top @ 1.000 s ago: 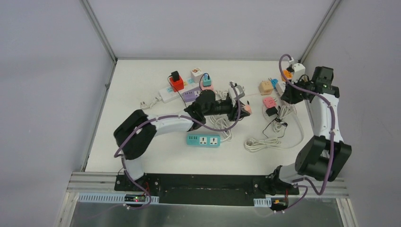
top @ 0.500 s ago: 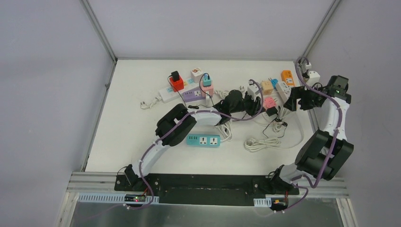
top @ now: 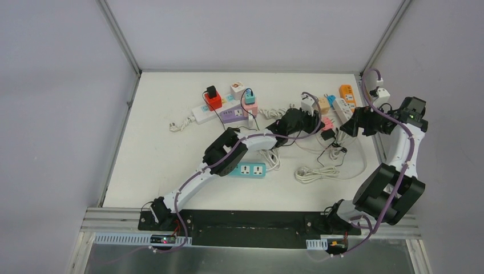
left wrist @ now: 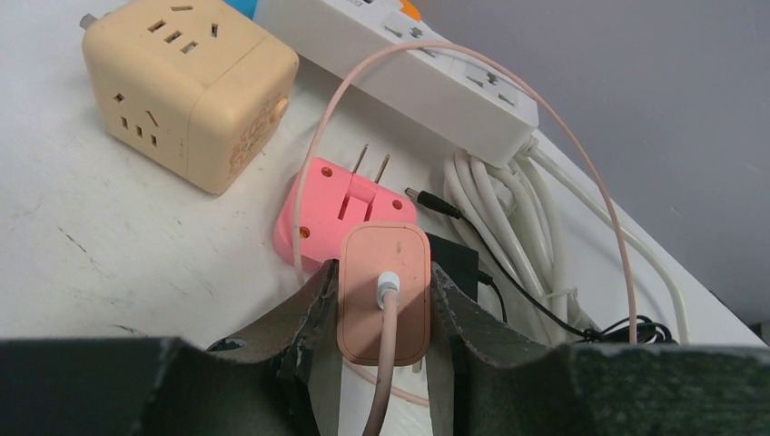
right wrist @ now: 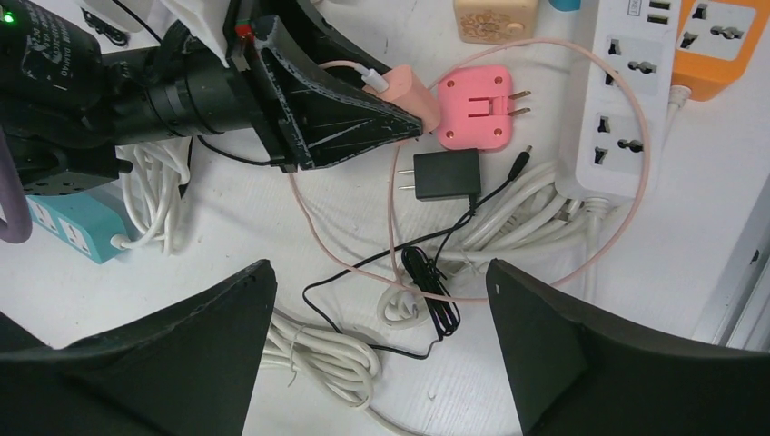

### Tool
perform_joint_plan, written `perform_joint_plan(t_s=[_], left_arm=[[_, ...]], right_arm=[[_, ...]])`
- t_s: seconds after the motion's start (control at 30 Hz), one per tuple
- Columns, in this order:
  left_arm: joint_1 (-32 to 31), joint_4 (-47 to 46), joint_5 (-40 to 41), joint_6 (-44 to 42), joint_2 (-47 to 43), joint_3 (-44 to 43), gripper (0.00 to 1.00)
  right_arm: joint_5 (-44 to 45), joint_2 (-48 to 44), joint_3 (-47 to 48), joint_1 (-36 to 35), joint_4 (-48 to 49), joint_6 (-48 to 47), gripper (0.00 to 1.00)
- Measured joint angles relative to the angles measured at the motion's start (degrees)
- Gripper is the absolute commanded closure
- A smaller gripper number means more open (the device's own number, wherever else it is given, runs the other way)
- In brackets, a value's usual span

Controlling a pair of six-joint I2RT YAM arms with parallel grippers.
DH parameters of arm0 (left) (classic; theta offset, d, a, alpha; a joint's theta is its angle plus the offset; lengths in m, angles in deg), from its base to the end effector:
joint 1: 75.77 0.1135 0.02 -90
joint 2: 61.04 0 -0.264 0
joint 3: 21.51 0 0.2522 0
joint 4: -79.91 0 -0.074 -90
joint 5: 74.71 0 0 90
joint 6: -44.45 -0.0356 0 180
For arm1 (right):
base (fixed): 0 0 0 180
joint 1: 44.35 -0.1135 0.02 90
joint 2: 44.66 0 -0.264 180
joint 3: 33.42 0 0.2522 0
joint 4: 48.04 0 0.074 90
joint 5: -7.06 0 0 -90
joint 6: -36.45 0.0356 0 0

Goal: Pull the plug off the socket
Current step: Place the plug at the center of the board.

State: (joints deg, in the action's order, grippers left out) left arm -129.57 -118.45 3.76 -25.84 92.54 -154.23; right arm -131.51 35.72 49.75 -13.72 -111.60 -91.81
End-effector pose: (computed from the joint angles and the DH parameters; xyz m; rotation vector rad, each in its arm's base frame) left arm 0.3491 -0.4891 0.1364 0.6678 1.6071 -1.1324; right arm 0.2506 -0.1174 0.3009 -0.4076 2.1938 0.4977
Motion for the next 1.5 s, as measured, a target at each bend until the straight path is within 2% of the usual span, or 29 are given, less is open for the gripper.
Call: perform_joint_plan(t_s=[0.07, 0.13, 0.2, 0.27, 0.57, 1.0, 1.17, 1.5], left_arm=[[-0.2, 1.8, 0.9, 0.3, 0.3, -1.2, 0.58], [-0.4, 3.5, 1.1, 0.3, 0.8, -3.2, 0.33], [-0.7, 5.2, 1.5, 0.1, 1.0, -5.0, 0.17], [-1.0, 6.4, 2.2, 0.0, 1.0, -6.1, 0.07], [-2.1, 14.0, 3.8, -4.1, 0.0, -6.1, 0.05], [-3.0, 14.4, 3.6, -9.4, -18.2, 4.1, 0.05], [-4.4, 13.2, 3.5, -11.9, -26.2, 14.3, 0.02], [-5.0, 15.3, 5.1, -16.1, -47.6, 44.5, 0.01]], right_arm=[[-0.5, 0.0, 0.0, 0.0, -0.4, -0.4, 0.11], [-1.0, 0.0, 0.0, 0.0, -0.8, -0.7, 0.11], [-1.5, 0.0, 0.0, 0.0, -1.2, -1.0, 0.11], [-1.7, 0.0, 0.0, 0.0, -1.6, -1.3, 0.11], [-3.1, 0.0, 0.0, 0.0, -3.8, -2.8, 0.10], [-7.3, -3.3, 0.4, 0.2, -10.6, -7.6, 0.09], [-8.9, -5.9, 0.8, 0.3, -14.9, -11.4, 0.08], [-12.9, -10.7, 0.9, 0.2, -23.9, -19.9, 0.01]])
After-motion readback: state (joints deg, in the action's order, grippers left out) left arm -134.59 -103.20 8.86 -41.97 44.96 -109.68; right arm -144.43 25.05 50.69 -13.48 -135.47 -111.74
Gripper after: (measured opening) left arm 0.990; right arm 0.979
